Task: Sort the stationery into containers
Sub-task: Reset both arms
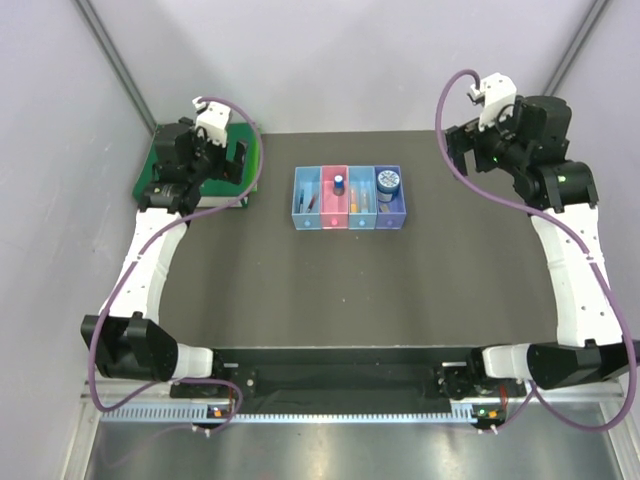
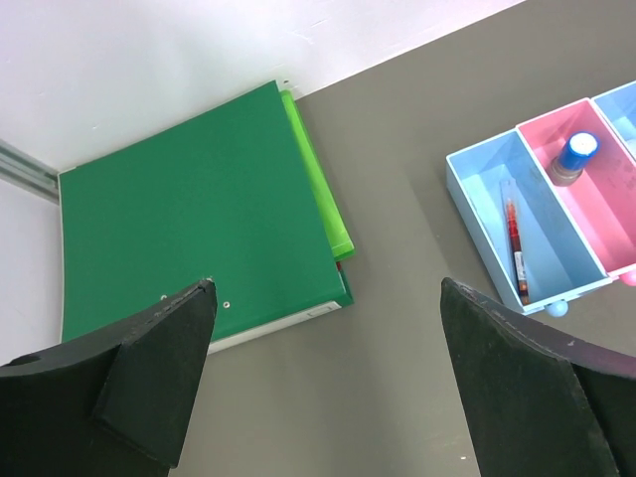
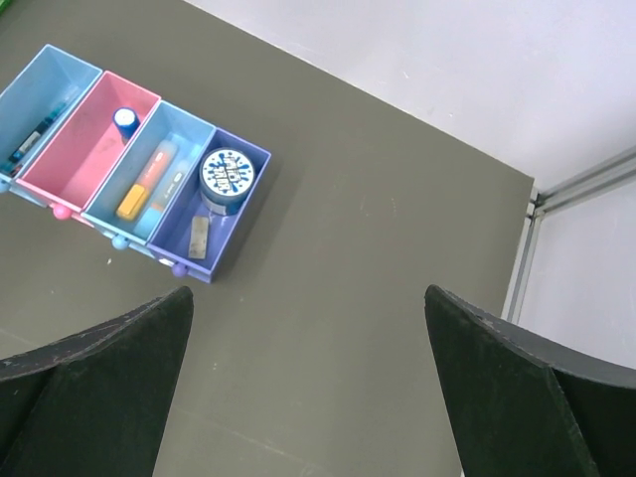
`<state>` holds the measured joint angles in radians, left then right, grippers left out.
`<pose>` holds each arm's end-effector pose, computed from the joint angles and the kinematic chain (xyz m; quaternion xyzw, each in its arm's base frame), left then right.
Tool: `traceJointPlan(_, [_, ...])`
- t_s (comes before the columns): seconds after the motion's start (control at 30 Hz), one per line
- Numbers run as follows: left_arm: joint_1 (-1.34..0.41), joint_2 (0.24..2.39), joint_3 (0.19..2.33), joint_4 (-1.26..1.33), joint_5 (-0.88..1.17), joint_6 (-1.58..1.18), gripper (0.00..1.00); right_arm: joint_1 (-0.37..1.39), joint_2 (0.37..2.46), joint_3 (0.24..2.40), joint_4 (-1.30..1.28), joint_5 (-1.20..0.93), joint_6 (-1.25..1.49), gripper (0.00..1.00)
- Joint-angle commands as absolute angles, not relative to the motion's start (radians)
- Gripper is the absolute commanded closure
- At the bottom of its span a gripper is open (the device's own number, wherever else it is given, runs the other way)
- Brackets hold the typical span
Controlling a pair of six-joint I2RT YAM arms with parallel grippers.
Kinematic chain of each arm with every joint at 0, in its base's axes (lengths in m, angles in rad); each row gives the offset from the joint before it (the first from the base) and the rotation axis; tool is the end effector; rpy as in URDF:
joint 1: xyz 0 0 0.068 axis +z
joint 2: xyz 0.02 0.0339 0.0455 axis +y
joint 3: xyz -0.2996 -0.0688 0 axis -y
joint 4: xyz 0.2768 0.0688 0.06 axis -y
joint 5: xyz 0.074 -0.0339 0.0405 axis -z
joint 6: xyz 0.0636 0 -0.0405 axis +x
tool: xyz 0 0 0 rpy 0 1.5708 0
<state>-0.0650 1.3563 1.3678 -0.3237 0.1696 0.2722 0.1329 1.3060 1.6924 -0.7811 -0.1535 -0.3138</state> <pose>0.3609 -0.0343 0.4274 0.1843 0.7857 -0.0075 0.5904 0.2978 0.0496 0.5099 -0.2252 0.7995 0.0136 0.5566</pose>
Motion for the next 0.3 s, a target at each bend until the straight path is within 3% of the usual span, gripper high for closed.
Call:
traceJointPlan(0.0, [-0.058, 1.316, 1.361, -0.308, 0.196, 0.249, 0.01, 0.132, 1.278, 1.677, -0.718, -0.150, -0.322, 0.00])
traceJointPlan(0.27, [-0.057, 1.287, 1.336, -0.295, 0.172, 0.255, 0.01, 0.133, 1.313, 1.726, -0.741, -0.169, -0.325, 0.00])
